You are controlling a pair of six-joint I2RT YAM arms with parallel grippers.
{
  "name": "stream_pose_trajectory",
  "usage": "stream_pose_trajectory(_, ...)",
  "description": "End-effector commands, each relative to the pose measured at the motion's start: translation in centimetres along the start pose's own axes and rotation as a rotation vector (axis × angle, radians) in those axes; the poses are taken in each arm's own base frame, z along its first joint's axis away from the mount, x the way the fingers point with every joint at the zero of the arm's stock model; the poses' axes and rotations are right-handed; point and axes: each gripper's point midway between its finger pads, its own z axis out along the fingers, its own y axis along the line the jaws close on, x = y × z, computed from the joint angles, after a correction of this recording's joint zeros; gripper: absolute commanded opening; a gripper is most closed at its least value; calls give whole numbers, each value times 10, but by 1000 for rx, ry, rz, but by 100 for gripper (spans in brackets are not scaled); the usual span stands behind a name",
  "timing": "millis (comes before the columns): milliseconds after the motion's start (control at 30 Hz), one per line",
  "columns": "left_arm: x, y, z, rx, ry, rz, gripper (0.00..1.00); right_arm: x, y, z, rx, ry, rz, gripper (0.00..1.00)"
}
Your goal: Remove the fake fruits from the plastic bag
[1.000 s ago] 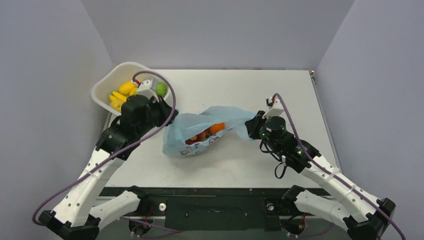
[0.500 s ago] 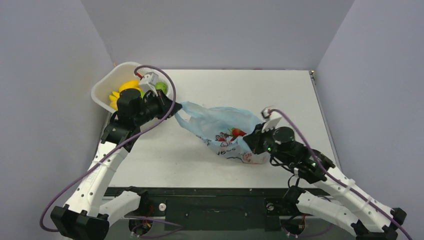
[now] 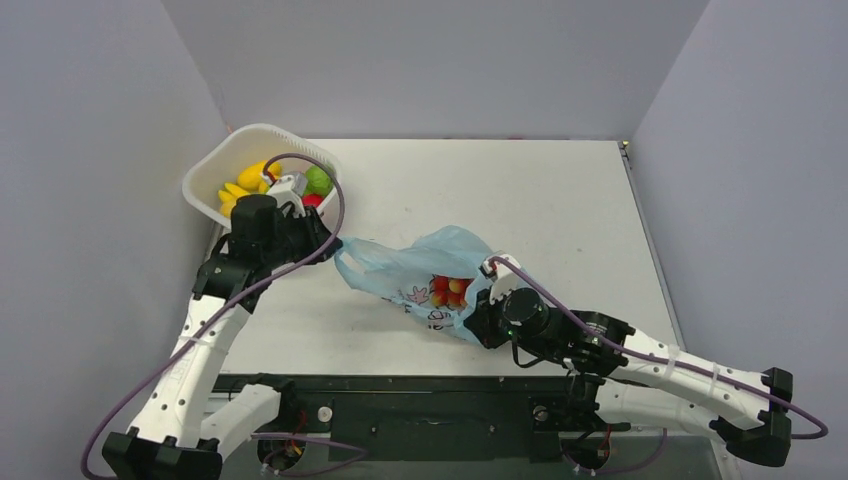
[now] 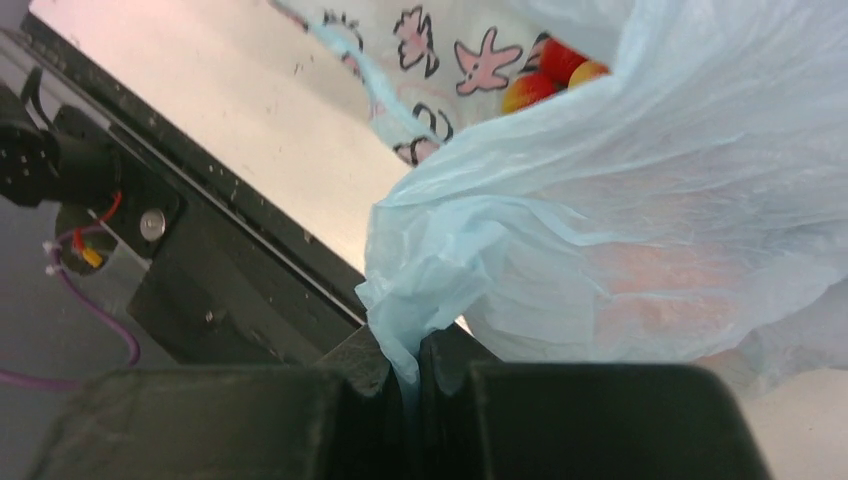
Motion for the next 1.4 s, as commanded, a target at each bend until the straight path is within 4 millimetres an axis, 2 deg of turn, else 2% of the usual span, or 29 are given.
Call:
stream_pose_trajectory(0, -30, -55, -57, 214, -85, 47, 27, -51, 2, -6, 65, -159, 59, 0)
stream_pose_trajectory(167, -27, -108, -117, 484, -139, 58, 35, -64, -3, -3, 110, -199, 76, 0)
stream_pose_trajectory(233, -20, -129, -133, 625, -117, 41, 36, -67, -1, -3, 103, -204, 76, 0)
stream_pose_trajectory(267, -8, -138, -136, 704, -49, -1, 36, -67, 0, -3, 99, -205, 77, 0)
stream_pose_trajectory(300, -10, -147, -144, 773, -72, 18, 35, -67, 0, -3, 96, -206, 76, 0)
stream_pose_trajectory(333, 1, -150, -143, 818, -13, -32, 35, -67, -1, -3, 99, -209, 76, 0)
stream_pose_trajectory(367, 3, -157, -149, 865, -17, -25, 35, -67, -2, -4, 101, -213, 77, 0)
stream_pose_trajectory(433, 17, -164, -145, 905, 19, -21, 36, -66, -6, -7, 113, -225, 93, 0)
stream_pose_trajectory(467, 33, -173, -144, 936, 77, -8, 36, -64, -9, -6, 119, -227, 101, 0)
stream_pose_trajectory(500, 33, -174, -133, 891, 47, 0, 36, -64, -9, -8, 116, -234, 107, 0)
stream_pose_trajectory(533, 55, -187, -131, 911, 121, 28, 36, -61, -11, -9, 114, -232, 112, 0)
stream_pose_trajectory(567, 55, -188, -116, 840, 77, 48, 36, -59, -11, -9, 111, -229, 113, 0)
stream_pose_trajectory(600, 77, -202, -111, 845, 146, 91, 35, -56, -11, -9, 105, -220, 116, 0)
stream_pose_trajectory(633, 77, -202, -94, 773, 104, 120, 35, -53, -11, -9, 102, -214, 116, 0)
stream_pose_trajectory(667, 95, -213, -86, 760, 142, 159, 34, -50, -10, -11, 92, -203, 120, 0)
stream_pose_trajectory(700, 92, -210, -69, 673, 89, 165, 33, -47, -10, -11, 87, -192, 119, 0)
stream_pose_trajectory(733, 102, -214, -57, 639, 102, 174, 33, -42, -9, -13, 77, -177, 125, 0)
stream_pose_trajectory(767, 104, -207, -43, 582, 80, 168, 33, -37, -10, -14, 74, -164, 128, 0)
stream_pose_trajectory(900, 107, -212, -4, 529, 33, 158, 35, -8, -24, -25, 101, -99, 165, 0)
stream_pose_trajectory(1000, 124, -208, 33, 449, 81, 181, 35, 8, -29, -32, 90, -81, 208, 0)
stream_pose_trajectory(1200, 126, -212, 80, 430, 61, 109, 35, 41, -45, -31, 130, -30, 292, 0)
stream_pose_trajectory(1300, 144, -208, 108, 402, 97, 116, 35, 55, -60, -33, 202, -12, 347, 0)
stream_pose_trajectory(1367, 152, -208, 118, 405, 99, 107, 36, 65, -70, -34, 245, -10, 394, 0)
